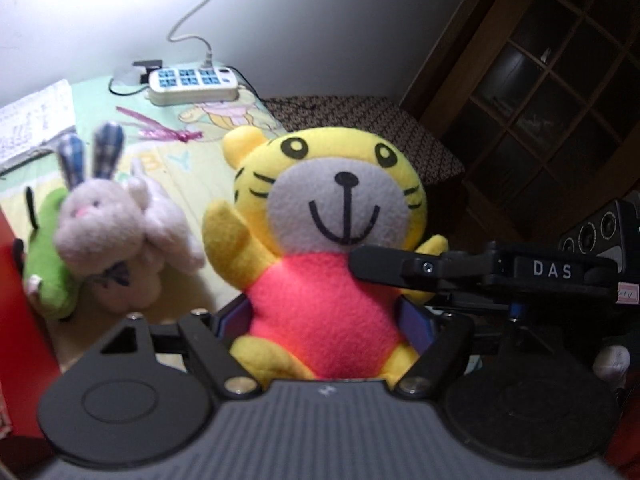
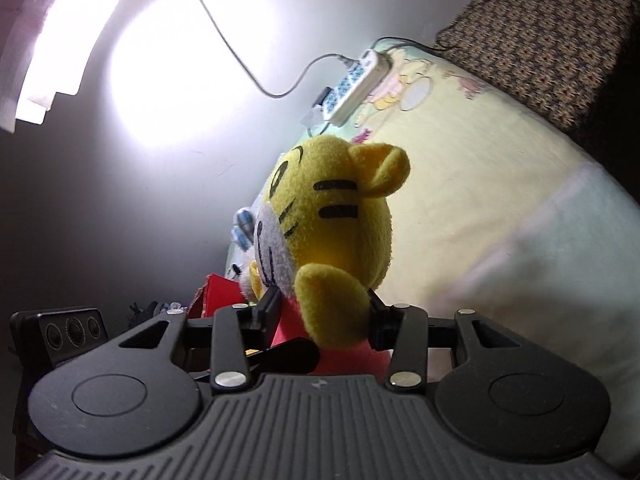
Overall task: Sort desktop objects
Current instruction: 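Carry the yellow tiger plush with the left gripper over the red box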
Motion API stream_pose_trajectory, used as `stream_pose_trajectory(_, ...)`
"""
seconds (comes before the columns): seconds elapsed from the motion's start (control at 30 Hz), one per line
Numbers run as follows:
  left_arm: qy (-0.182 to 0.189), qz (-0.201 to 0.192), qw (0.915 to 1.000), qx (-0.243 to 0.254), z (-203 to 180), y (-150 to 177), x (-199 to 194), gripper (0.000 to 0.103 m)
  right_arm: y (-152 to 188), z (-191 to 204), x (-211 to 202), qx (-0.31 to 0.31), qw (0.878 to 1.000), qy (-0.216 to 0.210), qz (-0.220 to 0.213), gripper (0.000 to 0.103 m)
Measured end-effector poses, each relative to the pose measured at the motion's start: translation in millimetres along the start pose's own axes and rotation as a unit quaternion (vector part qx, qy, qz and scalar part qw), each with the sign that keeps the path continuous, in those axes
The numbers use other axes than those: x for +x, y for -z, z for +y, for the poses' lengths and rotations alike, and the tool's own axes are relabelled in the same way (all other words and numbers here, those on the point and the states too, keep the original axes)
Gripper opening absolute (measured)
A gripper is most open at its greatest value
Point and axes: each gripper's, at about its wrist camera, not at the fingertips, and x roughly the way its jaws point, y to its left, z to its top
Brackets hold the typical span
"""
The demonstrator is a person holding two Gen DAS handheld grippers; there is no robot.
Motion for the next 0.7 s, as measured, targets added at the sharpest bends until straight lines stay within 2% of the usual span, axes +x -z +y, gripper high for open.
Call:
stream_pose_trajectory(0.23, -0.044, -0.073, 0.9962, -0.016, 49.8, -2.1, -85.1, 0.078, 15.8, 82.2, 42.5, -0.057, 0.997, -0.051, 0.013, 0.045)
stream_pose_trajectory(0.37, -0.066, -0.093, 0.9931, -0.027, 86.5, -1.8, -116.8, 0.079, 23.3, 124.6, 75.1, -0.074, 0.995, -0.070, 0.021, 0.045)
stream_pose_trajectory(0.57, -0.087, -0.079, 0.9918, -0.051, 136.1, 9.4, -137.0, 0.081, 41.8, 169.9, 126.1, -0.089, 0.994, -0.039, 0.048, 0.045)
stream_pose_trajectory(0.7, -0.092, -0.062, 0.9925, -0.052, 160.4, 17.5, -136.3, 0.081, 56.5, 191.3, 152.1, -0.110, 0.991, 0.021, 0.066, 0.040)
